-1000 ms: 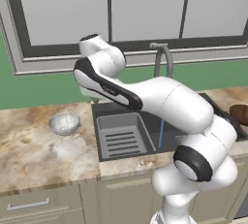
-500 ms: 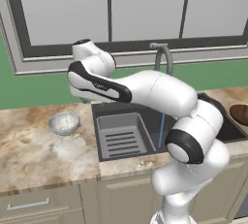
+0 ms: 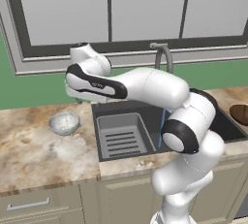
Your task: Rinse each bowl for a few seconds and place them down in the sink or on the counter.
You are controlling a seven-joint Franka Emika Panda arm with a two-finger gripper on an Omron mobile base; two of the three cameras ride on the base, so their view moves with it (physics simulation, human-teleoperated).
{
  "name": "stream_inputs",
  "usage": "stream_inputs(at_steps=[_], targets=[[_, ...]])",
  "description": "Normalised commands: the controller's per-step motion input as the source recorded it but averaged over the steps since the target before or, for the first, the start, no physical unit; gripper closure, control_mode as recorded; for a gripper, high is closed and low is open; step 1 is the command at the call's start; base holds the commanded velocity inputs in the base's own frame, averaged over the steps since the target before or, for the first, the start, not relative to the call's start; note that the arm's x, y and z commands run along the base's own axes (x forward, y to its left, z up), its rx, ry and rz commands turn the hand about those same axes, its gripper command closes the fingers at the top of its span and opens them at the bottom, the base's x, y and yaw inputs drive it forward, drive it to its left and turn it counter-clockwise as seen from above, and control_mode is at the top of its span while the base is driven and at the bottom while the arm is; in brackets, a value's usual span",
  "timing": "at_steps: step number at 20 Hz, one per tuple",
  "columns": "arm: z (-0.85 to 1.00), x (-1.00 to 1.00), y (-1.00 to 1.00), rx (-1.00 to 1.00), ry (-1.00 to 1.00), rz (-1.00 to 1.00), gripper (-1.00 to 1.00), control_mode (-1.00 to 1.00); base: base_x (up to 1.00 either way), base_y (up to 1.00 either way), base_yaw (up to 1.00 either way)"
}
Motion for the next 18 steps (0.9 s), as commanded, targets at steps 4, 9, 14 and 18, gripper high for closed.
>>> stream_inputs(at_steps=[4, 9, 14, 18], targets=[[-0.29, 0.09, 0.12, 0.01, -0.03, 0.04, -1.00, -1.00, 0.00, 0.00, 0.00], [-0.26, 0.11, 0.08, 0.03, -0.02, 0.04, -1.00, -1.00, 0.00, 0.00, 0.00], [-0.23, 0.12, 0.01, 0.06, 0.00, 0.03, -1.00, -1.00, 0.00, 0.00, 0.00], [-0.24, 0.11, 0.03, 0.05, 0.00, 0.02, -1.00, -1.00, 0.00, 0.00, 0.00]])
